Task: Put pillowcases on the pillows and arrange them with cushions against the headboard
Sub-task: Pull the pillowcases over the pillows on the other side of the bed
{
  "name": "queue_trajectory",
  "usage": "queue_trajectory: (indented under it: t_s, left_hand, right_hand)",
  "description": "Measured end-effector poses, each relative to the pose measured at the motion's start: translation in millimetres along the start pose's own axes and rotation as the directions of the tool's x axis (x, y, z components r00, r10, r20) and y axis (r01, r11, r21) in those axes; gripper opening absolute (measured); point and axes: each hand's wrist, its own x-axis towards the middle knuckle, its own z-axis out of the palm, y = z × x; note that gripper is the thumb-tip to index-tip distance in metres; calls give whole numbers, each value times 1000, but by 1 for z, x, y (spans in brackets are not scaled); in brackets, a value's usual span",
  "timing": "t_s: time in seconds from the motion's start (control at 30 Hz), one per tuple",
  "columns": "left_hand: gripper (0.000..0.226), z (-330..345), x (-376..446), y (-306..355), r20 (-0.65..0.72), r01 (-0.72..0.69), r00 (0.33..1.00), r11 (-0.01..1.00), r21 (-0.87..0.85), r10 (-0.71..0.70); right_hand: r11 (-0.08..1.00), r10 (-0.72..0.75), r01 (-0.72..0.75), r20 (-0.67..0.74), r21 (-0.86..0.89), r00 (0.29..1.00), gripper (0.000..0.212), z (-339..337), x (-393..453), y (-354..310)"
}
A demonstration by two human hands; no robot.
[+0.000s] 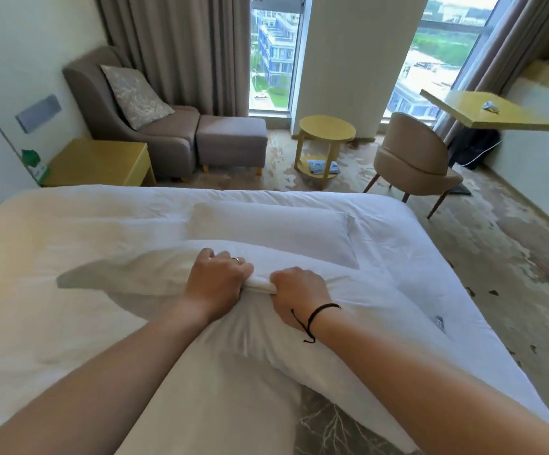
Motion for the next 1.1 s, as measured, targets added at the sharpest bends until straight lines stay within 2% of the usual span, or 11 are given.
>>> queue_trajectory:
  t_s: [0.2, 0.27, 0.33, 0.47, 0.57, 0.7, 0.77, 0.87, 0.97, 1.03, 1.1]
  left_hand:
    - [13, -45, -15, -97, -78, 313, 943, 941, -131, -324]
    - [25, -51, -32, -124, -15, 400, 909, 879, -262, -418]
    - [49, -50, -53, -146, 175, 507, 859, 757, -413, -481]
    - [42, -38, -94, -167, 522, 619, 785, 453, -642, -334]
    - [40, -21, -142, -181, 595, 672, 737, 448, -590, -321]
    - [46, 2, -219, -178, 699, 772, 625, 414, -483, -349]
    - [53, 7, -246, -170, 714, 835, 550, 301, -461, -432]
    - [57, 13, -267, -161, 686, 866, 498, 266, -423, -531]
    - [45, 16, -275, -156, 652, 879, 436, 141, -455, -620]
    - [32, 15, -278, -147, 655, 879, 395, 58, -473, -644]
    - [23, 17, -279, -134, 664, 886, 336, -16, -463, -668]
  right_hand:
    - [927, 239, -228, -2, 297, 971, 16, -26, 75, -90]
    - [831, 370, -353, 46, 431, 928, 20, -19, 95, -115]
    - [697, 464, -446, 120, 561, 878, 16, -3, 107, -144]
    - [521, 409, -482, 290, 704, 865, 11, 34, 111, -212]
    - [520, 353, -509, 370, 686, 859, 22, 63, 96, -261]
    - [524, 299, -553, 468, 648, 832, 11, 95, 63, -293]
    - [705, 190, -422, 421, 570, 887, 25, 104, 54, -296]
    - [956, -136, 87, 161, 280, 978, 52, 101, 58, -286]
    - [811, -583, 584, 41, -20, 811, 70, 89, 78, -275]
    - [656, -730, 748, 165, -100, 663, 78, 87, 92, -272]
    - [586, -762, 807, 285, -80, 581, 85, 95, 100, -270]
